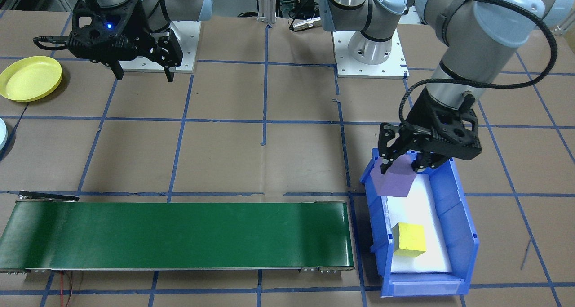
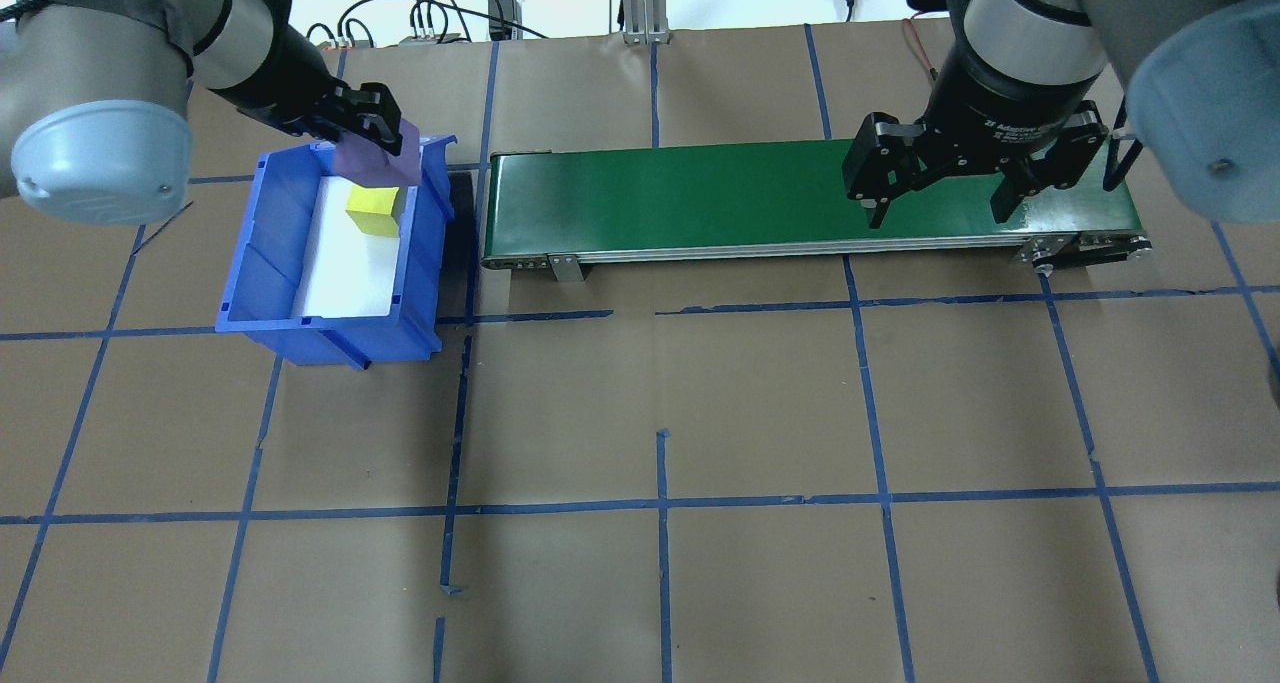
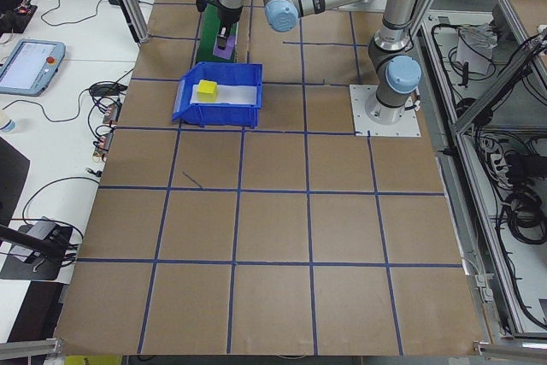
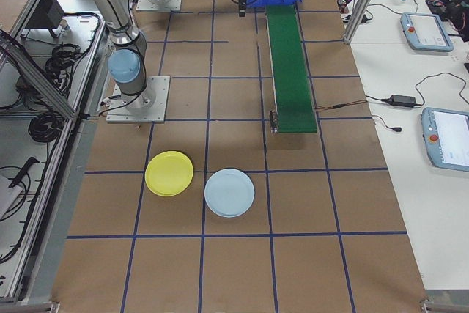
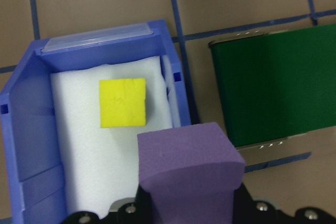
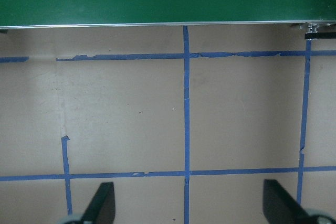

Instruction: Move block left to right into plate

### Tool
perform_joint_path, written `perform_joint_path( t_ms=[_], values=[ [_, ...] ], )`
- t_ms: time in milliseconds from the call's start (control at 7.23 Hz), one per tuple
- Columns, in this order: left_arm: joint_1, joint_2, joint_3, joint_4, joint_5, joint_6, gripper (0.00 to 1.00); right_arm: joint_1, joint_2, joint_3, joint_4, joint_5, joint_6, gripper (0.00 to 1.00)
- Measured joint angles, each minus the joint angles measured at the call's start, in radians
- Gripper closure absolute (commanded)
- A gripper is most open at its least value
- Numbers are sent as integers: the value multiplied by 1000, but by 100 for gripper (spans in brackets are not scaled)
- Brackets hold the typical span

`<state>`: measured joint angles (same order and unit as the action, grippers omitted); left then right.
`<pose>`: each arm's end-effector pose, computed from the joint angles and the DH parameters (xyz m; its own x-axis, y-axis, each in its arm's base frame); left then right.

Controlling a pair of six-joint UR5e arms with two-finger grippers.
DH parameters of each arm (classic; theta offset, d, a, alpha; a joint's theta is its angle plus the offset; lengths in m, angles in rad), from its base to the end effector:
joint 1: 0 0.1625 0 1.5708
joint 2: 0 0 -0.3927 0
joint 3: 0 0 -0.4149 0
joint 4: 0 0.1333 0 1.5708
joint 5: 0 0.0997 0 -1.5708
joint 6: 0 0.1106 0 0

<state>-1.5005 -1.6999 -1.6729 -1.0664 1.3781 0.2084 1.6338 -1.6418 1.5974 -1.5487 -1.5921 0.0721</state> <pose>-0.1134 -0.5891 0.3792 -0.9754 0.1817 0.1246 0.1371 0.9434 -0.3021 0.1615 -0.4796 0.4643 -0.9998 0.0096 0.0196 0.0091 0.9997 -0.0238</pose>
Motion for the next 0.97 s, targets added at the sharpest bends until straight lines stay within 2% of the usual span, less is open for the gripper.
perform_joint_path(
  t_ms=[277, 415, 553, 691, 968],
  values=[
    [-120, -90, -7, 161, -13, -194, 69, -1, 2, 2, -5, -3, 0, 0],
    [-171, -158, -8, 259, -9, -272, 64, 0, 3, 3, -7, 1, 1, 0],
    [-203, -217, -9, 330, -6, -318, 21, 0, 3, 5, -8, 3, 1, 0],
    [-216, -256, -9, 362, 2, -338, 0, -1, 3, 5, -9, 4, 1, 0],
    [-221, -292, -5, 379, 62, -343, 0, -1, 3, 5, -9, 3, 2, 0]
  ],
)
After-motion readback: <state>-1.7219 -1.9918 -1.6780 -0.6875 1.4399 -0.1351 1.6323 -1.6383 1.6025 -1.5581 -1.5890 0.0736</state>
